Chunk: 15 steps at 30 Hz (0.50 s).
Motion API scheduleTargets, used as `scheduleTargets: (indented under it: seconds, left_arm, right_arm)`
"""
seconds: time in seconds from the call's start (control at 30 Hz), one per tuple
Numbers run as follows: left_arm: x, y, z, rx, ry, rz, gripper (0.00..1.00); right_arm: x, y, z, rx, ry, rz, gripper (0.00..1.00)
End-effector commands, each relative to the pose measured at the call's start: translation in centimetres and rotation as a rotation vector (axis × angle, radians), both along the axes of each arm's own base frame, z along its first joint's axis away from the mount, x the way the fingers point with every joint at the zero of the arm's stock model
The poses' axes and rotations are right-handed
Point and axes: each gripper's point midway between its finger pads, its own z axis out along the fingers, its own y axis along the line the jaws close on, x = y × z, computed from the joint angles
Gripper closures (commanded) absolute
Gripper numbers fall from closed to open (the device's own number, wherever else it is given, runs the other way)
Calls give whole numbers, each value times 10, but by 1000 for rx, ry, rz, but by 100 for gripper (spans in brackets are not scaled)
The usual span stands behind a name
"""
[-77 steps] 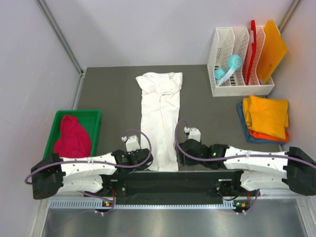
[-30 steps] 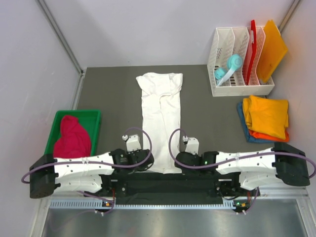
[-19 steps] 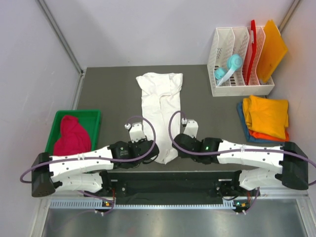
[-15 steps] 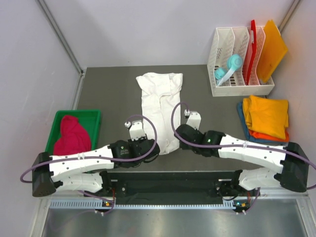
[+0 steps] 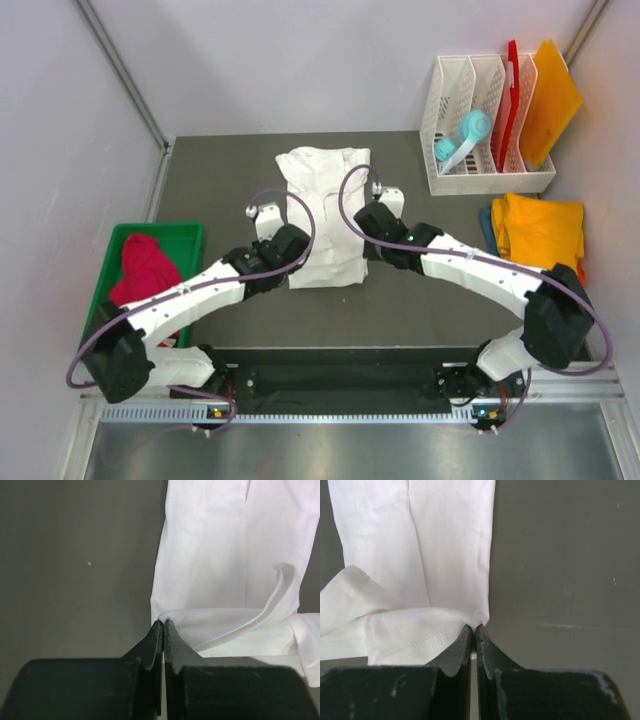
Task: Fold and stack the t-shirts
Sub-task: Fold the tshirt
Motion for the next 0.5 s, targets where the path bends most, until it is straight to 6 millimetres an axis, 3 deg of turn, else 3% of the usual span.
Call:
scheduleTargets:
  seconds: [0.0,0.03,0.07,0.27,0.47]
  left_arm:
    - [55,-5,20,26,-61,-41,100]
    - [66,2,21,43,-62,-31,100]
    - [77,-4,30,20,-79,-41,100]
    - [132,-6,29,16,-75,-24,100]
    - [171,-14,24,40,-62,-44,100]
  right_arm:
    - [48,1,12,-28,-48,-4,100]
    - [57,5,19,-19,-60,-7,100]
    - [62,6,19,-19,-59,-8,100]
    - [102,7,14,-31,-45,-33,100]
    - [137,7,8,-29,-33,-53,100]
